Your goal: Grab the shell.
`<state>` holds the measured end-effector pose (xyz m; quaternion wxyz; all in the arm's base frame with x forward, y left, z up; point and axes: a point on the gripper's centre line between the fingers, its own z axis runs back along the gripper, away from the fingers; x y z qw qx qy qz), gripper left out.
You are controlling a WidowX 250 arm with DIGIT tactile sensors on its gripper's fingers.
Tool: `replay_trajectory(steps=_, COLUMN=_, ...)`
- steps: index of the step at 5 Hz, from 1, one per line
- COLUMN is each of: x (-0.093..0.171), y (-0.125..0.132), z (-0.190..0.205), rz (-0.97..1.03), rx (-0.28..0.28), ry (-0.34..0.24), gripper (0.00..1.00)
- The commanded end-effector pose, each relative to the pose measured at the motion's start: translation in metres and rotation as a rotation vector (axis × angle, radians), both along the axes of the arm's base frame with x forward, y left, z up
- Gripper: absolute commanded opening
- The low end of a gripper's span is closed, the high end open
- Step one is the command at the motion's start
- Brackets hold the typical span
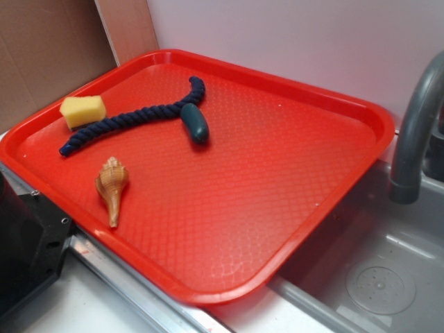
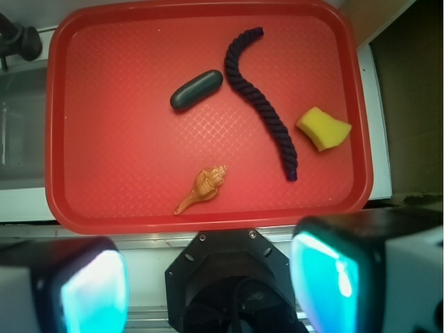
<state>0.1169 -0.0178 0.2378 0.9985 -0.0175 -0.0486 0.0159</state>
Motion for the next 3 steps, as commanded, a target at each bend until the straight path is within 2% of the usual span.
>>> replay_trajectory(steps=1, x=0.000, y=0.000, z=0.000, rz=0.000, rx=0.000, ry=0.000, gripper=1.00)
replay_trajectory(steps=2, x=0.003, y=-0.001, z=-0.040, rz=0.134, rx=0.041, ry=0.001, gripper=1.00)
replay_trajectory(steps=3, x=0.003, y=0.002, z=-0.063, rz=0.091, rx=0.043, ry=0.014, gripper=1.00)
